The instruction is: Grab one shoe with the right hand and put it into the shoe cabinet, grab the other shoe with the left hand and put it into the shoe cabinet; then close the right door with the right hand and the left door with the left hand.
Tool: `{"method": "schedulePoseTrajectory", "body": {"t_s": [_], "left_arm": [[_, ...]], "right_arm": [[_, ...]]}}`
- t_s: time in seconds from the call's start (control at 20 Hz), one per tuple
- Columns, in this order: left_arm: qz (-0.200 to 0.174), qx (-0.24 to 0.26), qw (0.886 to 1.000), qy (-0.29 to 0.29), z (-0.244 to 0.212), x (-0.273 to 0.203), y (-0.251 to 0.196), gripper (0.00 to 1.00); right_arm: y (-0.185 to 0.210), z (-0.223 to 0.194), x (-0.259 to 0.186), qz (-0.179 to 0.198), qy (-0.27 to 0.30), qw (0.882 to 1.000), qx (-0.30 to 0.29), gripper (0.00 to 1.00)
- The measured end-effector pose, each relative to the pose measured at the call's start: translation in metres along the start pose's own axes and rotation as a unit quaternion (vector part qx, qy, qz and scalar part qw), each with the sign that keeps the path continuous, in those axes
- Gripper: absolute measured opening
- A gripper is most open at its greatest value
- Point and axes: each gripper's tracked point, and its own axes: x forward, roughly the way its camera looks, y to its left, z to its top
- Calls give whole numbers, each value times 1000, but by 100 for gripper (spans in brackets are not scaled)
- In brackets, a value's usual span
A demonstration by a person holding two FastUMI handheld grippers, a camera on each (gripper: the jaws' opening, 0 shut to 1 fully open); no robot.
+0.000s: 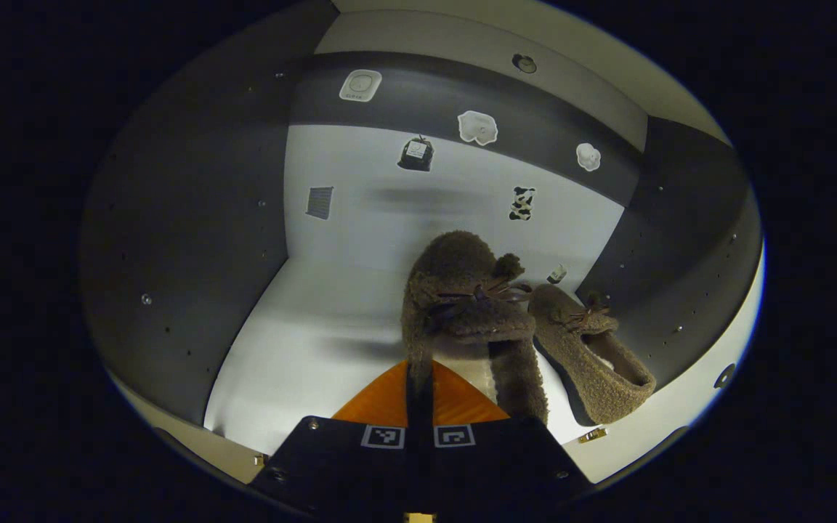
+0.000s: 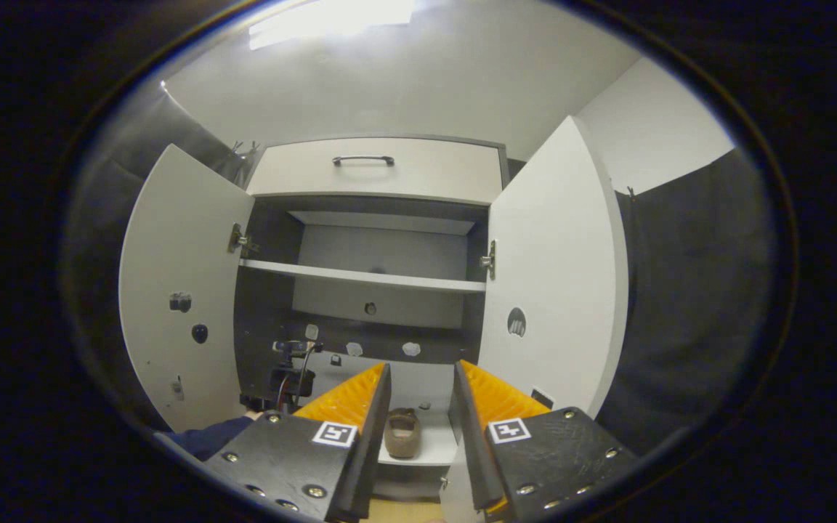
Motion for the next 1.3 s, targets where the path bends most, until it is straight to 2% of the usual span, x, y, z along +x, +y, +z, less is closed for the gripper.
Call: {"method": "schedulePoseTrajectory", "body": {"t_s": [0.4,0.45,0.55,0.8,0.85,0.95,1.1,1.15,1.2,1.25,1.3], "left_arm": [[16,17,1000,7,-2,10,4,1],[19,18,1000,8,-3,11,5,1],[24,15,1000,9,-4,13,9,1],[11,12,1000,7,-3,16,5,2],[7,15,1000,9,-3,16,4,5],[6,25,1000,12,-4,15,4,19],[5,26,1000,13,-3,10,4,23],[5,25,1000,12,-4,6,3,21],[9,25,1000,9,-3,2,4,27],[12,28,1000,5,-2,-2,4,38],[11,32,999,4,-3,-8,4,38]], "right_arm": [[-7,1,1,-6,-4,1000,-4,51],[-8,1,1,-7,-4,1000,-3,55],[-8,0,0,-7,-3,1000,-1,51],[-10,-4,-2,-10,1,1000,-2,51],[-10,-4,-4,-11,2,1000,-1,51],[-11,-4,-6,-11,3,1000,0,51],[-14,-3,-9,-13,3,1000,1,51],[-15,-2,-12,-13,1,1000,1,51],[-16,-1,-15,-13,0,1000,3,48],[-16,0,-17,-12,-1,1000,4,51],[-18,0,-20,-12,-1,1000,5,51]]}}
